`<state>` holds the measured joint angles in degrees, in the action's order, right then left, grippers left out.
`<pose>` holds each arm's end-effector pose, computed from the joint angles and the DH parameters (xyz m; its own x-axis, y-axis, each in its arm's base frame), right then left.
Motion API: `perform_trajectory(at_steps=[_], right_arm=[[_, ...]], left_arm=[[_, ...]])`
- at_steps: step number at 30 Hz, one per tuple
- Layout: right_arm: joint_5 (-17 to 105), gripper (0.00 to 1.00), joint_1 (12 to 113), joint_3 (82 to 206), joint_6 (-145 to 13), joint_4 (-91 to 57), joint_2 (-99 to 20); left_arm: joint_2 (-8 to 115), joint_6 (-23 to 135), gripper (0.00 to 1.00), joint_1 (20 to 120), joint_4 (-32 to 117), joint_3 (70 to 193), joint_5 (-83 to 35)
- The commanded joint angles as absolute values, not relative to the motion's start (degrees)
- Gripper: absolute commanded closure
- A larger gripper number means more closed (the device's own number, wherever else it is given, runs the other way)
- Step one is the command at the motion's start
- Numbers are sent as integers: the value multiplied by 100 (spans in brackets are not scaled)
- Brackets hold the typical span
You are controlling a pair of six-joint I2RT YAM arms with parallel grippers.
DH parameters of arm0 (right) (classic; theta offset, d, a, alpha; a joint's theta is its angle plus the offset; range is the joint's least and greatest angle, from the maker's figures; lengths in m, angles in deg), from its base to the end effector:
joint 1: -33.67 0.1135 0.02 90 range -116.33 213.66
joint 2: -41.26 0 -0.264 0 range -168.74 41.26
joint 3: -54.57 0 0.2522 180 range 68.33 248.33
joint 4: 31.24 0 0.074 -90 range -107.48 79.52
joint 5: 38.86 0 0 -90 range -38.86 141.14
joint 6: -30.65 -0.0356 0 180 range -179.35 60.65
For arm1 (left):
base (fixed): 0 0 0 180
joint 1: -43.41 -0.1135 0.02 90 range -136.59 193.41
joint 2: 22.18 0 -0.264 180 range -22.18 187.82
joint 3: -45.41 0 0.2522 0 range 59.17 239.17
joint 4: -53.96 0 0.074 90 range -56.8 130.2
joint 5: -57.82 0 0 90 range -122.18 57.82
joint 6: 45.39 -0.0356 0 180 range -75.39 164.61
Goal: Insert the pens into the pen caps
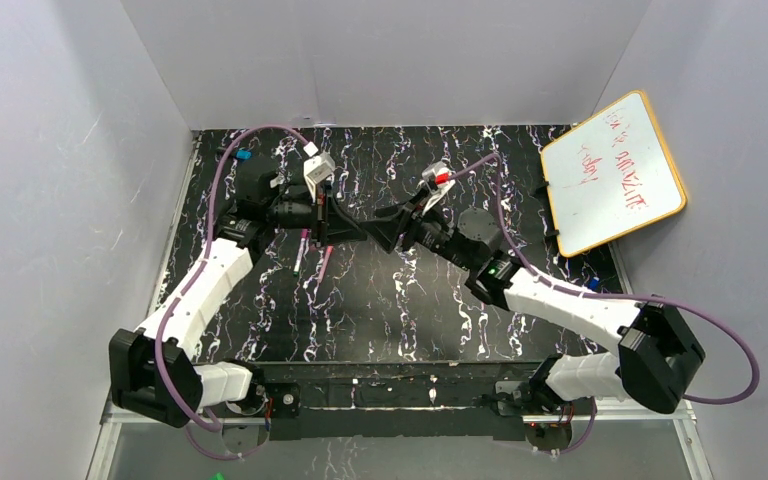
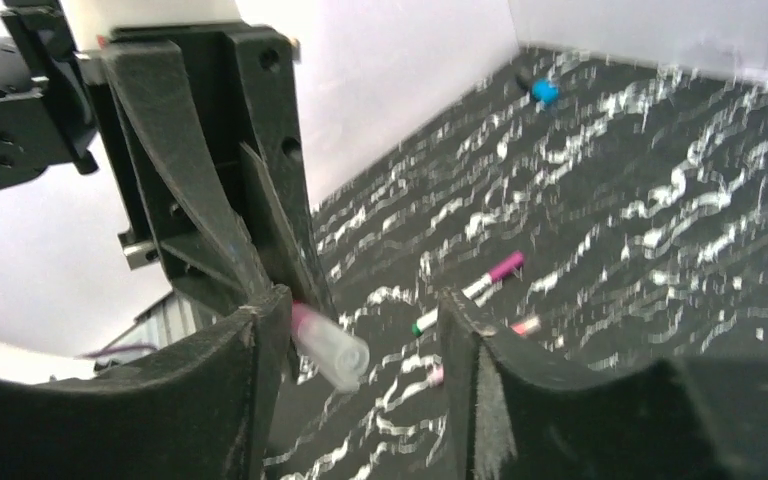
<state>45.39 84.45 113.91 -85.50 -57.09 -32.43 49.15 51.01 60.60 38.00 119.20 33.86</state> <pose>0.1853 0.2327 0.3262 -0.2539 0.3824 -0.8884 -0.8032 0.4284 0.4139 0.2516 -0.1119 0.3538 -0.3296 0.0546 -0.9425 0.9380 0.1323 -0.3204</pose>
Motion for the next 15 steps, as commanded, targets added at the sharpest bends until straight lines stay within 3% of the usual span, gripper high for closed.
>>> perform_trajectory(at_steps=[1,9,15], right_arm=[[3338,31,8245,11353,-8492,-4436,-3019],[3344,24,7264,11658,-8283,-4224,-2291],[3446,22,6906,11491,-8157,-4089,-1791]], left_arm=[[4805,4942,100,5974,4617,11718,2576],[4972,4824,100,6012,4617,11167,1633],[5180,4968,100,6322,4591,10764,-357]])
